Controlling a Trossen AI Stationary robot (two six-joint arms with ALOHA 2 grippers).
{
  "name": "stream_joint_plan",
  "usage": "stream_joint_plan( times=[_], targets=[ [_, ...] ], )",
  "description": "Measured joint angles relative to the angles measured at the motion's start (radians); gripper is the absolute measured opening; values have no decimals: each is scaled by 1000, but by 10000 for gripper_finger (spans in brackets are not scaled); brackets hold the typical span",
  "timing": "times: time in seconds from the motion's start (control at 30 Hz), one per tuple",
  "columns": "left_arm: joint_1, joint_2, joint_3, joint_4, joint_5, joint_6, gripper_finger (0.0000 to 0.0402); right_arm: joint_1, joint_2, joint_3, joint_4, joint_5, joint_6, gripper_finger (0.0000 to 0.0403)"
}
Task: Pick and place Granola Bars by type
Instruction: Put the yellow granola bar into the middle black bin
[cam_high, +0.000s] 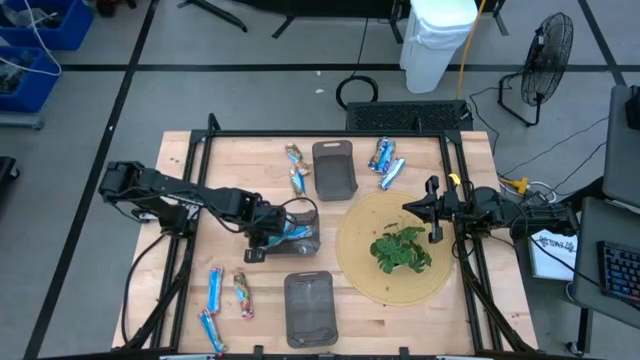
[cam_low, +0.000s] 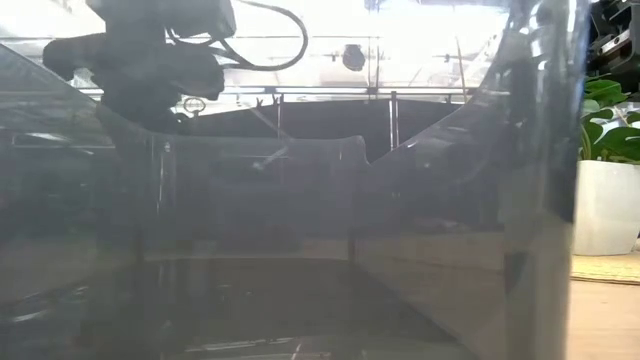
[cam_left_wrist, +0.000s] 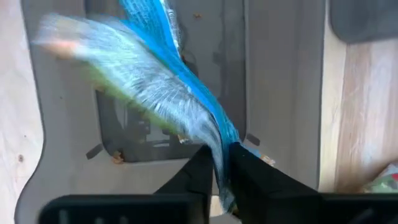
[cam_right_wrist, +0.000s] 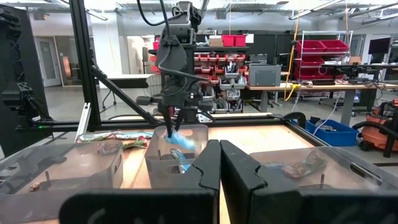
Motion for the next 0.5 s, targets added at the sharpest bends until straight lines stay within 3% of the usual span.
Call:
stream_joint_plan(
  times=[0.23, 0.5],
  targets=[
    [0, 0, 0, 21, -11, -42, 99, 0, 0, 0, 0, 0, 0, 0],
    [2, -22, 2, 31, -18, -39, 101, 0, 0, 0, 0, 0, 0, 0]
  ],
)
